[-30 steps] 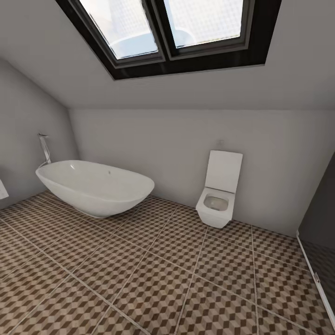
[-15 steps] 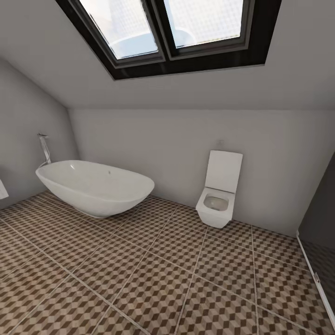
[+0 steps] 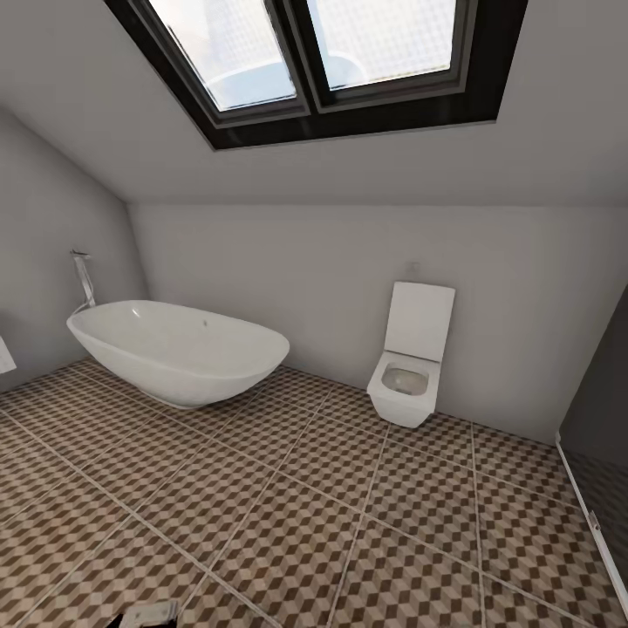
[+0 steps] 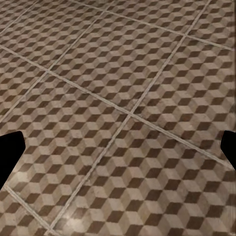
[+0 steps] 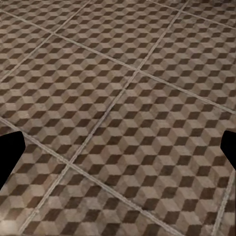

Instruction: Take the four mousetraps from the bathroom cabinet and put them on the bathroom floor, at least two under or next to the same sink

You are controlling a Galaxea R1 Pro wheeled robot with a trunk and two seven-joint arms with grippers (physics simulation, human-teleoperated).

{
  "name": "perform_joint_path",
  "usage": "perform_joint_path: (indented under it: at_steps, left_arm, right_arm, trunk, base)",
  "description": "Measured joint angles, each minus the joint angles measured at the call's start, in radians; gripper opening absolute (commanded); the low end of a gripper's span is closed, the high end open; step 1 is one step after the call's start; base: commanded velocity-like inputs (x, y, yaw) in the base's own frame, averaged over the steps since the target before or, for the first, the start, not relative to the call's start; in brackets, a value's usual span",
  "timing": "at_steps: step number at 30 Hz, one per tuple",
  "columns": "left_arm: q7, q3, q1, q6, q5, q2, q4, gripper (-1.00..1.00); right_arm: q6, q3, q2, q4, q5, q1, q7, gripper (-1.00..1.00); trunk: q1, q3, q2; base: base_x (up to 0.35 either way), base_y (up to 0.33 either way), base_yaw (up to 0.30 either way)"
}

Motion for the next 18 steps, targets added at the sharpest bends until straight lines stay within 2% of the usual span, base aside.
perform_joint_path:
  at_steps: [6,11,12,13,18]
  left_arm:
    - [-0.003,-0.002,0.0,-0.001,0.001,-0.018,0.029,1.0]
    - [-0.004,-0.002,0.0,-0.036,-0.001,-0.021,0.121,1.0]
    - [-0.004,-0.001,0.0,-0.074,-0.001,-0.018,0.159,1.0]
    - [-0.003,-0.001,0.0,-0.164,0.0,-0.01,0.226,1.0]
    - [0.001,-0.001,0.0,-0.273,-0.001,-0.008,0.281,1.0]
  right_arm:
    - [0.001,0.0,0.002,-0.002,0.053,0.0,0.0,1.0]
    - [-0.002,0.0,0.002,0.001,0.074,0.0,0.001,1.0]
    - [-0.007,0.0,0.002,0.003,0.076,0.0,0.001,1.0]
    - [-0.026,0.001,0.003,0.007,0.078,0.0,0.002,1.0]
    - [-0.068,0.002,0.004,0.01,0.08,0.0,0.001,1.0]
  trunk:
    - [0.0,0.0,0.0]
    - [0.0,0.0,0.0]
    - [0.0,0.0,0.0]
    - [0.0,0.0,0.0]
    - [0.0,0.0,0.0]
  base:
    - [0.0,0.0,0.0]
    - [0.0,0.0,0.0]
    - [0.0,0.0,0.0]
    - [0.0,0.0,0.0]
    - [0.0,0.0,0.0]
